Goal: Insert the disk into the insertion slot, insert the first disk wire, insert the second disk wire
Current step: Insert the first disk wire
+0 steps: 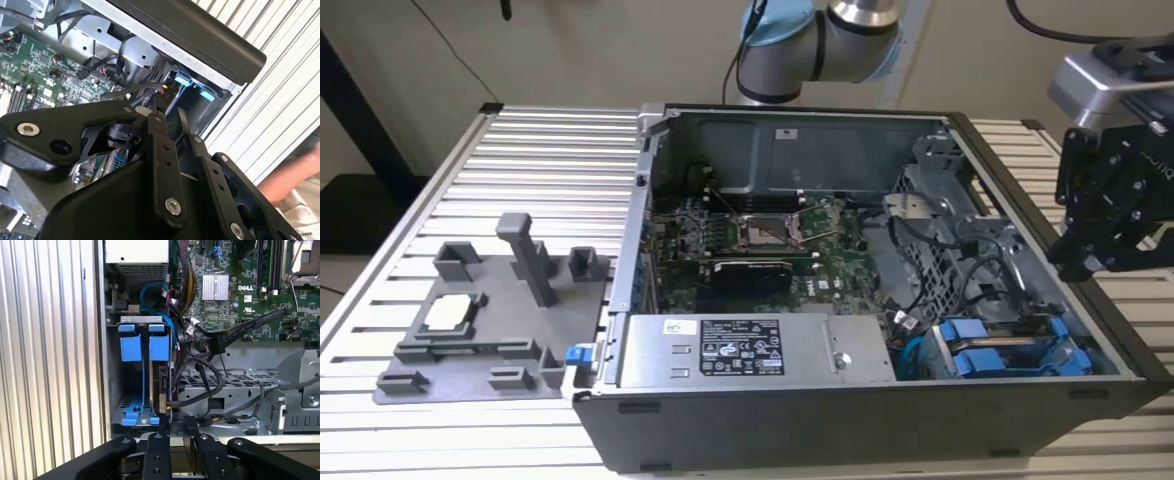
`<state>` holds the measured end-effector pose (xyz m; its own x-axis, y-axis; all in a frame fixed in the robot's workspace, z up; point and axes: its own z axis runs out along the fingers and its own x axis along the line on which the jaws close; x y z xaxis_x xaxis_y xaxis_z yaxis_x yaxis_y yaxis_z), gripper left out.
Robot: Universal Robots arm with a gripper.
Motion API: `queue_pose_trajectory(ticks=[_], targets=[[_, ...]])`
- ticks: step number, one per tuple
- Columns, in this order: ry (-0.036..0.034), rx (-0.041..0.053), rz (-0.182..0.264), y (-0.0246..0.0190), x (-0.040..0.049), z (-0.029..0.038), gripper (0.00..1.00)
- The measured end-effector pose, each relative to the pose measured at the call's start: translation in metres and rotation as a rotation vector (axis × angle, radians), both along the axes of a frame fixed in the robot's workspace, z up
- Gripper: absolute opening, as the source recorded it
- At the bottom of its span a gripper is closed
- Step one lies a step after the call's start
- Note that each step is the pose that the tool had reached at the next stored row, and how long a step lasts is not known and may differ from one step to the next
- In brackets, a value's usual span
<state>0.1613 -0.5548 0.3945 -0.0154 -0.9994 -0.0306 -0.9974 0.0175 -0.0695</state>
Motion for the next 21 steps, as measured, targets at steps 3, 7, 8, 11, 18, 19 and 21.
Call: queue_pose_trajectory(ticks=[3, 7, 8, 11, 18, 19, 21], targets=[[0.0000, -0.0001, 0.000, 0.0112, 0.0000, 0.0000, 0.27], [0.0000, 0.0001, 0.000, 0.0259, 0.0000, -0.0001, 0.27], [0.0000, 0.0000, 0.000, 0.0290, 0.0000, 0.0000, 0.27], [0.0000, 0.0000, 0.000, 0.0360, 0.0000, 0.0000, 0.27], [-0.0007, 0.0001, 0.000, 0.0367, -0.0175, -0.0001, 0.27], [-0.0007, 0.0000, 0.000, 0.0367, -0.0197, 0.0000, 0.27], [-0.0007, 0.0001, 0.000, 0.0367, -0.0240, -0.0001, 0.27]])
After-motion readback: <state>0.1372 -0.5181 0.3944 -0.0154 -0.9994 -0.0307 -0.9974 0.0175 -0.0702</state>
